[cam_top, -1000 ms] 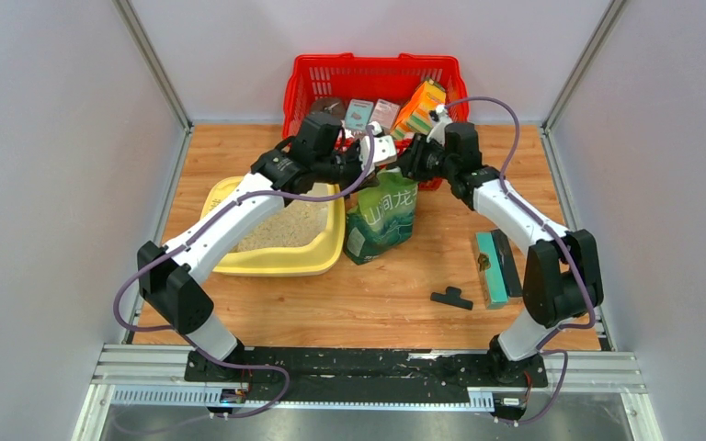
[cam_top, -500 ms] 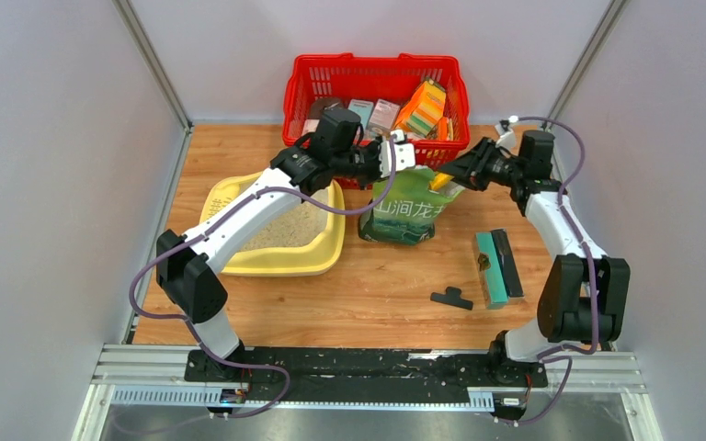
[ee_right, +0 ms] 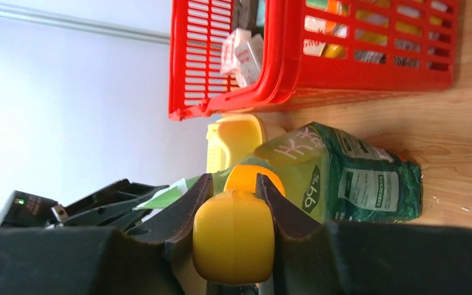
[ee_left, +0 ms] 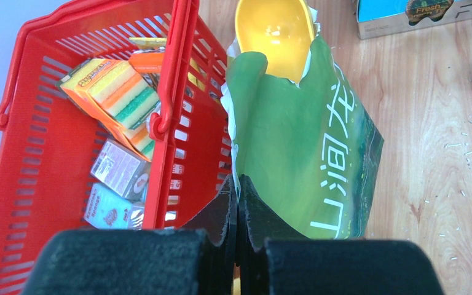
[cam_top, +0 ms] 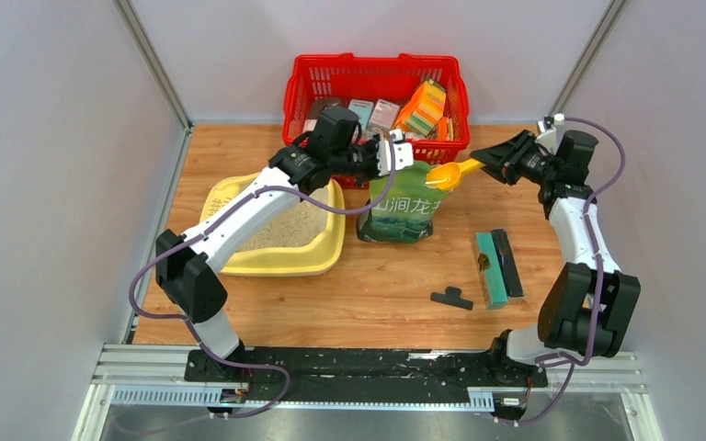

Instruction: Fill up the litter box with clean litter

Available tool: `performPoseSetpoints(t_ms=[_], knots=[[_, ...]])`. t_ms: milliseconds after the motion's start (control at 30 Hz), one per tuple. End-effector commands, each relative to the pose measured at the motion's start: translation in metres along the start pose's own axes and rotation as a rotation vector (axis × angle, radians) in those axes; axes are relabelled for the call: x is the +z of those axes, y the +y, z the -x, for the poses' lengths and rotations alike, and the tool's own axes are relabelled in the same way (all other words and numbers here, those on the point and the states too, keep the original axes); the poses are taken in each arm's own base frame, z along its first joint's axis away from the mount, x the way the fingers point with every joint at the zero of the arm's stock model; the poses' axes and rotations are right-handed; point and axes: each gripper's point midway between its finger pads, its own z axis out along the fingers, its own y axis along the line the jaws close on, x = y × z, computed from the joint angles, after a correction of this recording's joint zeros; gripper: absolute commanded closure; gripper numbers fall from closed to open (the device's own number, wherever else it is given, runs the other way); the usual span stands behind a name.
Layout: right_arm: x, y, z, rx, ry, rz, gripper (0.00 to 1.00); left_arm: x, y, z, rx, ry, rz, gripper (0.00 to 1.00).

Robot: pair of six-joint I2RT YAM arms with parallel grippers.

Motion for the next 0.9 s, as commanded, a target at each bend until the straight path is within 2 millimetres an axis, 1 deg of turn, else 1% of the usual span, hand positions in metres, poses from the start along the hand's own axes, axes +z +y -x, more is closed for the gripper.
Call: performPoseSetpoints(t_ms=[0,100,267,300,333,400,533,667,767,800,867], knots=[[-0.015,0.015,0.017,0.034,-0.019,0.083,1.0,-0.048,0.047,0.057,0.099,-0.109,0.188,1.0],[-0.017,0.017,0.016,0.041,0.002,0.109,1.0,-0.049,0.047,0.056,0.093,-0.101,0.191,1.0],[-0.018,0.005,0.012,0.035,0.018,0.106,1.0,-0.049,0.047,0.054,0.097,-0.089,0.193,1.0],[-0.018,0.006,0.012,0.032,0.024,0.117,1.0,-0.048,0.047,0.052,0.098,-0.084,0.192,1.0],[-0.02,0.003,0.013,0.07,0.021,0.118,1.0,-0.048,0.047,0.05,0.097,-0.077,0.194,1.0],[-0.022,-0.001,0.016,0.083,0.015,0.12,1.0,-0.047,0.048,0.049,0.095,-0.073,0.194,1.0],[-0.033,-0.012,0.031,0.131,-0.016,0.105,1.0,-0.047,0.049,0.049,0.092,-0.07,0.2,1.0],[-0.039,-0.013,0.04,0.144,-0.035,0.11,1.0,-0.046,0.05,0.05,0.085,-0.072,0.201,0.99],[-0.041,-0.011,0.042,0.181,-0.034,0.121,1.0,-0.046,0.05,0.05,0.084,-0.073,0.203,0.96],[-0.041,-0.007,0.042,0.173,-0.033,0.136,1.0,-0.045,0.05,0.048,0.082,-0.067,0.202,0.92],[-0.042,-0.004,0.042,0.175,-0.03,0.142,1.0,-0.046,0.051,0.048,0.082,-0.063,0.205,0.86]])
